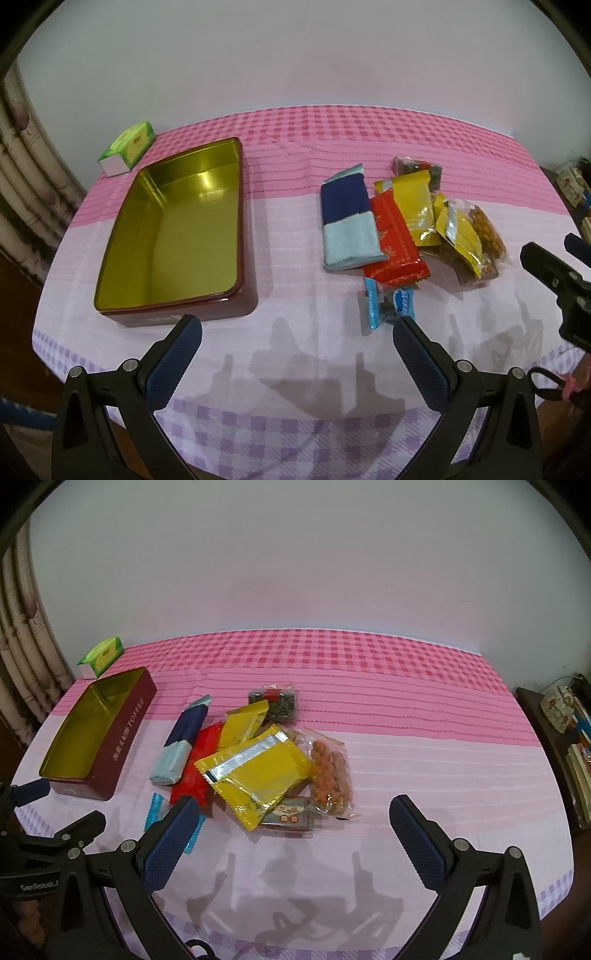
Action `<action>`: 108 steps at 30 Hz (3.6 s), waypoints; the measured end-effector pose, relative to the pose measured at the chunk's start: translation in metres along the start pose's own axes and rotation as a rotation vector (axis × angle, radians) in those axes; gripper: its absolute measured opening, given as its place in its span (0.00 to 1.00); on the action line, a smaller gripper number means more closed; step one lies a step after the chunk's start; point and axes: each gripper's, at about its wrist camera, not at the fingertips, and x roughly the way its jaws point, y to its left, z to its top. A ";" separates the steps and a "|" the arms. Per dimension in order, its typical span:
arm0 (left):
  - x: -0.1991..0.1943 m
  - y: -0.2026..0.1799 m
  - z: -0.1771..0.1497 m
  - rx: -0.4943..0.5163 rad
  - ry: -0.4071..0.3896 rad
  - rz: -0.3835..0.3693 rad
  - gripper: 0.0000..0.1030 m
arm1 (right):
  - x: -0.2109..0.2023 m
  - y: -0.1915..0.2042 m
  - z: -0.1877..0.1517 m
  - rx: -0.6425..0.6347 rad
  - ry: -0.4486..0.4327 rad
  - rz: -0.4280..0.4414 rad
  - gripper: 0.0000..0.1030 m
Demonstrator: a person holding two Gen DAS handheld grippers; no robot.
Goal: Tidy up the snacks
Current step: 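Lower the left tool and grasp the blue-wrapped candy, then carry the candy toward the tin with the left tool while the right tool grasps the clear dough-twist bag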
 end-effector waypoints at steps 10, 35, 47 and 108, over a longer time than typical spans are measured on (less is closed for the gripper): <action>0.022 -0.023 0.001 0.042 0.030 -0.079 1.00 | -0.001 -0.018 0.002 0.047 -0.001 -0.031 0.99; 0.084 -0.042 0.011 0.005 0.165 -0.194 0.71 | 0.014 -0.031 -0.003 0.078 0.052 -0.047 0.99; 0.088 -0.048 0.016 0.027 0.149 -0.234 0.42 | 0.022 -0.034 -0.006 0.084 0.076 -0.051 0.99; 0.021 0.099 0.054 -0.111 -0.005 -0.103 0.33 | 0.105 -0.066 0.007 0.082 0.219 -0.030 0.37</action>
